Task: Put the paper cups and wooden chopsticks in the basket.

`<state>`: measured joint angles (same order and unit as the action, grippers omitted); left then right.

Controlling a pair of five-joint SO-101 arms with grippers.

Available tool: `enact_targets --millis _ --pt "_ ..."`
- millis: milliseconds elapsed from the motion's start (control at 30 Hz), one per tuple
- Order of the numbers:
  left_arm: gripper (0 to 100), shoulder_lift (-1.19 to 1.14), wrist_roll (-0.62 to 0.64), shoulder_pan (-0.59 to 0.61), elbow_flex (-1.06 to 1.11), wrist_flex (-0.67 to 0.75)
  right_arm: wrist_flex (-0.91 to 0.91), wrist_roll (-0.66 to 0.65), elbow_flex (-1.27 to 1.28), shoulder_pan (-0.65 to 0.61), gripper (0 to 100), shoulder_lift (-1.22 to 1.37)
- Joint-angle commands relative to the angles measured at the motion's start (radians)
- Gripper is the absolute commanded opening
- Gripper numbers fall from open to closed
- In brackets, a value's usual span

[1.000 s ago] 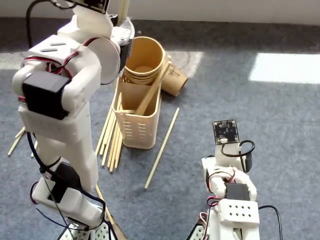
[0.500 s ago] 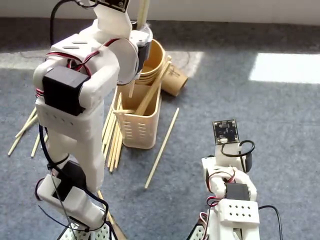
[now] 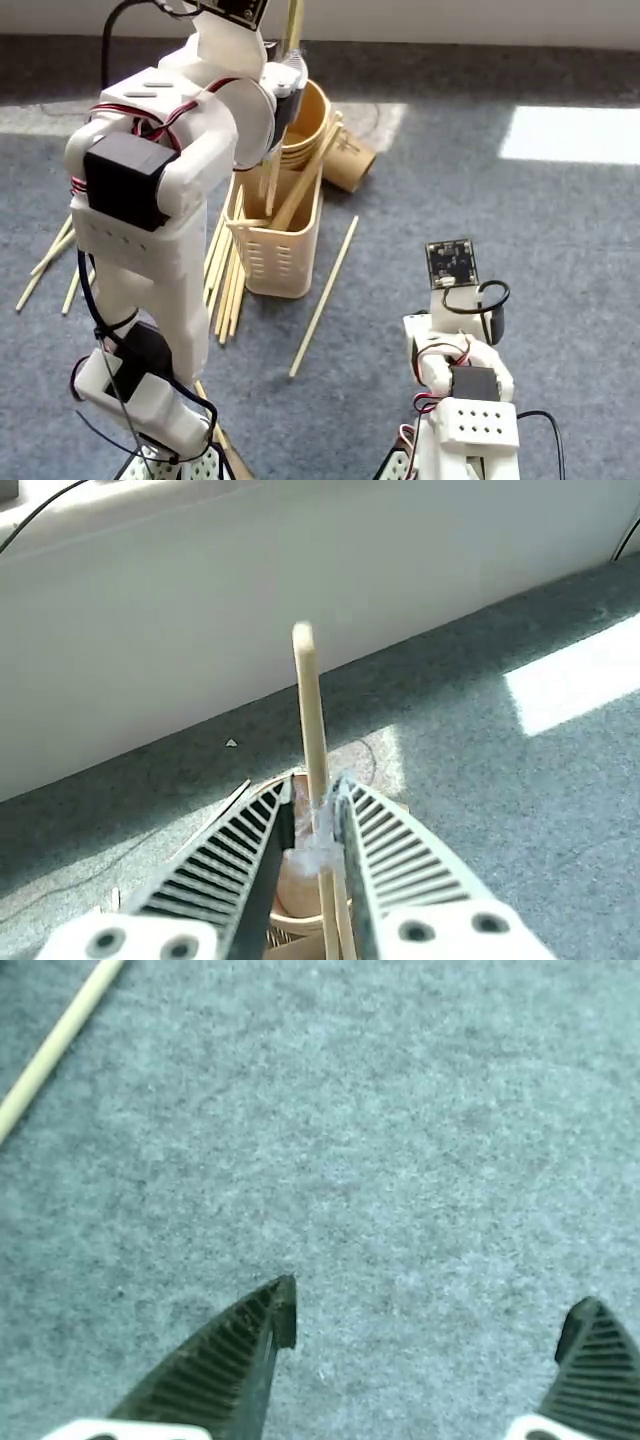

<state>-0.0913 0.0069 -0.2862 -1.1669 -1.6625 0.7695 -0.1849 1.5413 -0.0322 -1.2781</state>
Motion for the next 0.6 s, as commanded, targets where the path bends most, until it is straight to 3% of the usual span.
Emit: enact_targets --millis 0,167,267,333,567 --pt "10 0.002 -0.012 -0.015 -0.021 0.003 -0.016 -0.012 -0.005 0.007 39.3 -0.010" --pt "10 0.004 -0.014 -0.005 -0.021 0.003 -0.016 -0.012 -0.005 0.007 39.3 -0.010" --pt "10 0.012 -0.052 0.090 -0.024 -0.005 -0.016 -0.012 -0.005 0.007 39.3 -0.010" --pt "10 0.013 -0.078 0.208 -0.024 -0.005 -0.016 -0.012 -0.005 0.007 39.3 -0.010" --pt "10 -0.012 -0.152 0.786 0.028 -0.003 -0.016 -0.012 -0.005 0.007 39.3 -0.010"
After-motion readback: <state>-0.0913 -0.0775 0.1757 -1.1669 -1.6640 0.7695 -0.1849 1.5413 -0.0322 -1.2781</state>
